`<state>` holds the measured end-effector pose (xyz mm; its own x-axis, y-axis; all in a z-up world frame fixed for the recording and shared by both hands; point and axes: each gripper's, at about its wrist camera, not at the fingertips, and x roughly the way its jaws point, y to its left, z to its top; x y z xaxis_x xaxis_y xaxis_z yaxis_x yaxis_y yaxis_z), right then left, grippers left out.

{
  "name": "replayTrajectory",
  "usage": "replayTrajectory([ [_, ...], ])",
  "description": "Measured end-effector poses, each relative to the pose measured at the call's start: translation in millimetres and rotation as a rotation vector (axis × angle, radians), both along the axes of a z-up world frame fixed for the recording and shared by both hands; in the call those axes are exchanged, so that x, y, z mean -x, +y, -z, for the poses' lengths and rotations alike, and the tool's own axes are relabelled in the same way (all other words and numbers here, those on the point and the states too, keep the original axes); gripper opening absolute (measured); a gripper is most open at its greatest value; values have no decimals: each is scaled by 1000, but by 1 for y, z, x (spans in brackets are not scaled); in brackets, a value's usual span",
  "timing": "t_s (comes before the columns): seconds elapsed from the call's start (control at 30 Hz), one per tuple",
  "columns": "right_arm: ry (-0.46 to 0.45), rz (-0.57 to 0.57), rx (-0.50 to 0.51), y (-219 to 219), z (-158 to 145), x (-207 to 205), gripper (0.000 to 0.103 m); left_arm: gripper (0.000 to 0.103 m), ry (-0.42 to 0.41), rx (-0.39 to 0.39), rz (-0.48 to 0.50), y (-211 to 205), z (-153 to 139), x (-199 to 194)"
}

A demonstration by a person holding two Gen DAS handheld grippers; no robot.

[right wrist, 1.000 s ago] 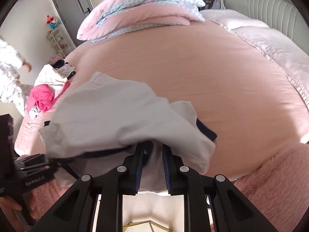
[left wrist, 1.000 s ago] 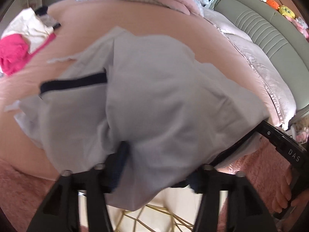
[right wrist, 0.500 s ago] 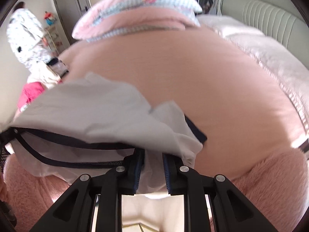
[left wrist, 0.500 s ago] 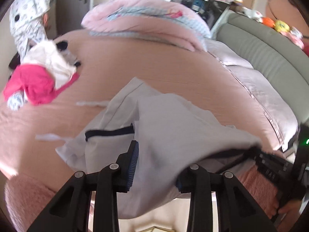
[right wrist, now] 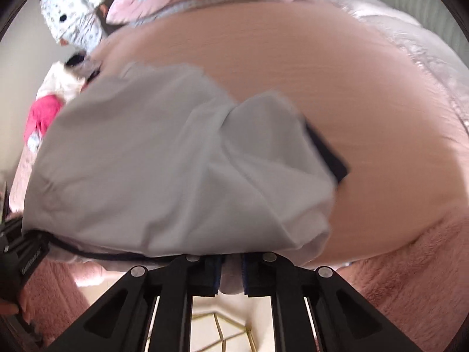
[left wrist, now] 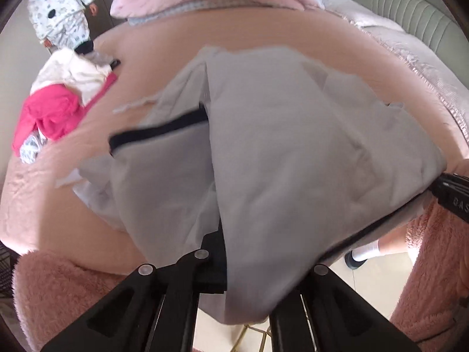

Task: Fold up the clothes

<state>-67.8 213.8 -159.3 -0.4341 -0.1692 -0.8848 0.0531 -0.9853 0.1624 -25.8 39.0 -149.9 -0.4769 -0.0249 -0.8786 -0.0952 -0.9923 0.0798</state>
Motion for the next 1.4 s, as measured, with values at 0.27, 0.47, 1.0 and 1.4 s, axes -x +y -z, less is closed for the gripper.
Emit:
replayTrajectory([
  [0.27, 277, 15, -40, 0, -89, -18, 7, 3, 165, -58, 42, 12, -94, -9],
  [0.47, 380, -10, -5, 0, -141, -29, 7, 3, 230, -76, 56, 7, -129, -10],
  [1.0, 208, -86, 33, -9, -84, -35, 10, 3, 255, -116, 27, -1, -140, -14],
  [1.4, 108, -191, -224, -45, 1, -27, 9, 5, 227, -143, -15, -11, -121, -13],
])
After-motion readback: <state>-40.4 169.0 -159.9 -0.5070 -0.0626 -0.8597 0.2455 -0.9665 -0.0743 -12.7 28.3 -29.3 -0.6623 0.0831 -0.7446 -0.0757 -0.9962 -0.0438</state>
